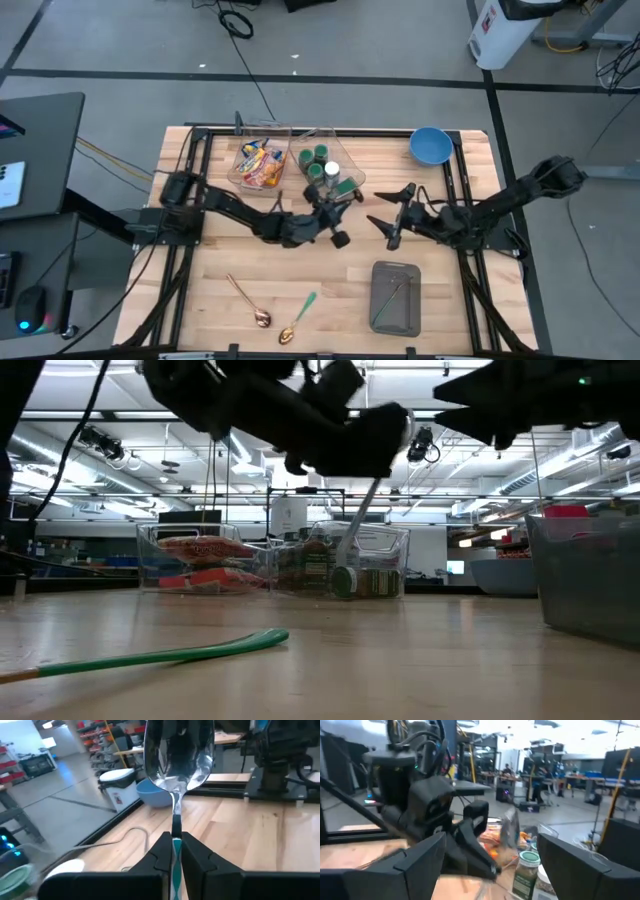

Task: Pick & Place Food Item
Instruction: Put the white spoon into the gray bin

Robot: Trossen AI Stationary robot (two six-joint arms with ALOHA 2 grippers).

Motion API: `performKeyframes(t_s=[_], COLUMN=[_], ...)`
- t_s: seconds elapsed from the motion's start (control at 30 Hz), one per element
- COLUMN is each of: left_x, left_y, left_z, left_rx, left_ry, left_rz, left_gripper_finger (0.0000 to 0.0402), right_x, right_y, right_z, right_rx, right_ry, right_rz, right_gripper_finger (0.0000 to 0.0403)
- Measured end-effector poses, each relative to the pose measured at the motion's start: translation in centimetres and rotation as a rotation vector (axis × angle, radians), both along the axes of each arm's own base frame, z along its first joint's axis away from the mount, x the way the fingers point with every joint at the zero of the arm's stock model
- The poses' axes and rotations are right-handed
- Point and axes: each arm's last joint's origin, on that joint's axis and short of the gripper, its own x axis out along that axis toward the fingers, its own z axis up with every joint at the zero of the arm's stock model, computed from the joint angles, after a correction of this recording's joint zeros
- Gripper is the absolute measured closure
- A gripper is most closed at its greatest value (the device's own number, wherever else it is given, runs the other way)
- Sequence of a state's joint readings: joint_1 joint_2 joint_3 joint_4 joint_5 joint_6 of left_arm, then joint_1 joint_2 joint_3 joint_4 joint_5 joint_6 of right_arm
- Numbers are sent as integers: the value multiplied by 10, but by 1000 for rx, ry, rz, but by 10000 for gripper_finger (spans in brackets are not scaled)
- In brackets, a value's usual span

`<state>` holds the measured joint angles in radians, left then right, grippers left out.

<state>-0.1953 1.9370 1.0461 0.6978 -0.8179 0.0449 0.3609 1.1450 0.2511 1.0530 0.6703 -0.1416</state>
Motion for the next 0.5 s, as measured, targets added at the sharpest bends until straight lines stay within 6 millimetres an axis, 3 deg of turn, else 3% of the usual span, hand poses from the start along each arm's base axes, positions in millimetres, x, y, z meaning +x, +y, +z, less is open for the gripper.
performKeyframes(t_s=[0.17, 0.37, 0.5], left_x=[19, 31, 31], left_y=[-3, -14, -17], left_z=[-6, -1, 0], left_rx=[78, 132, 139], left_ry=[41, 55, 58], left_rz=[55, 38, 32], left_gripper_finger=[377, 377, 377], right_x=[13, 15, 15], right_y=[-7, -16, -18], right_z=[5, 0, -1], right_rx=[53, 99, 111], right_ry=[54, 87, 87], right_rz=[-54, -99, -110], right_gripper_finger=[78, 81, 117])
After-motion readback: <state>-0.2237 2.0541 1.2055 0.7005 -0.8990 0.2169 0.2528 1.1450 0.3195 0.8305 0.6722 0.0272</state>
